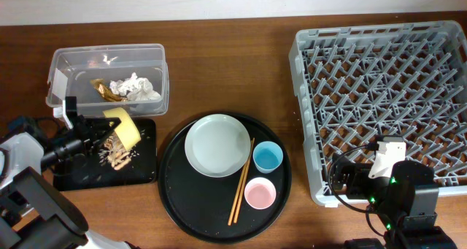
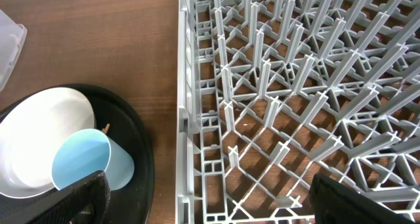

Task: Sort waste into correct bins and load items into the dishwasher rack
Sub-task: 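Tip the yellow bowl over the small black tray to empty the scraps, then carry the yellow bowl with the left gripper and set it on the white plate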

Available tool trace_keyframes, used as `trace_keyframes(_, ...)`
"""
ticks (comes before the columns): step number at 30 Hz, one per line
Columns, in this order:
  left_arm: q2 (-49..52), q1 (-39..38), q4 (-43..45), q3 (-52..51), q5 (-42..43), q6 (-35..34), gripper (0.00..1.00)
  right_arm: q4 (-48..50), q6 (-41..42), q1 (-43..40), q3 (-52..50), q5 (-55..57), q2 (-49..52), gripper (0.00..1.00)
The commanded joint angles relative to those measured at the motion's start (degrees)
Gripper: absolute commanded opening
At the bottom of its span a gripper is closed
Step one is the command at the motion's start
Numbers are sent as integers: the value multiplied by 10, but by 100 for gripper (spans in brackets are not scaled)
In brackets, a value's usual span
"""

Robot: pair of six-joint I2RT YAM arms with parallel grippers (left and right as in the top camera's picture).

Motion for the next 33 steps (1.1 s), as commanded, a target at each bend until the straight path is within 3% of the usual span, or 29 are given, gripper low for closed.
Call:
trace_keyframes(1, 5, 4, 1, -2, -24, 52, 0, 1, 1, 3, 10, -1, -2, 98)
trace_keyframes(2, 5, 4, 1, -2, -51, 13, 0, 1, 1, 3, 10, -1, -2, 98)
trace_keyframes(3, 5, 4, -23, -2, 27, 89, 0, 1, 1, 3, 10, -1, -2, 98)
trace_keyframes(4, 5, 4, -23, -2, 46, 110, 0, 1, 1, 3, 10, -1, -2, 98)
trace_keyframes(6, 5, 11, -11, -2, 36, 59, 0, 1, 1, 3, 10, -1, -2, 98)
trace_keyframes(7, 5, 10, -30, -2, 74, 103, 0, 1, 1, 3, 10, -1, -2, 98)
trace_keyframes(9, 6, 13, -17, -2, 59, 83, 0, 1, 1, 3, 10, -1, -2, 98)
trace_keyframes(11, 5, 13, -61, -2, 129, 168, 0, 0, 1, 3, 10, -1, -2, 98)
trace_keyframes(13, 8, 14, -46, -2, 85, 99, 0, -1, 1, 3, 10, -1, -2, 99)
trace_keyframes(15, 5, 13, -61, -2, 107, 167, 0, -3, 1, 3, 10, -1, -2, 98)
trace_keyframes(16, 7, 17, -53, -2, 94, 125, 0, -3, 1, 3, 10, -1, -2, 98)
trace_keyframes(18, 3, 14, -104, -2, 163, 217, 0, -3, 1, 3, 10, -1, -2, 98)
trace_keyframes(20, 7, 17, -81, -2, 144, 184, 0, -3, 1, 3, 10, -1, -2, 98)
trace_keyframes(22, 2, 16, -105, -2, 158, 218, 0, -3, 1, 3, 10, -1, -2, 98)
trace_keyframes(24, 5, 21, -93, -2, 131, 196, 0, -3, 1, 3, 10, -1, -2, 98)
trace_keyframes(26, 1, 20, -135, -2, 165, 254, 0, -3, 1, 3, 10, -1, -2, 98)
trace_keyframes(28, 3, 23, -111, -2, 144, 248, 0, -3, 1, 3, 10, -1, -2, 98)
trace_keyframes(31, -2, 16, -140, -2, 144, 291, 0, -3, 1, 3, 10, -1, -2, 98)
trace_keyframes(33, 0, 17, -115, -2, 101, 216, 0, -3, 1, 3, 10, -1, -2, 98)
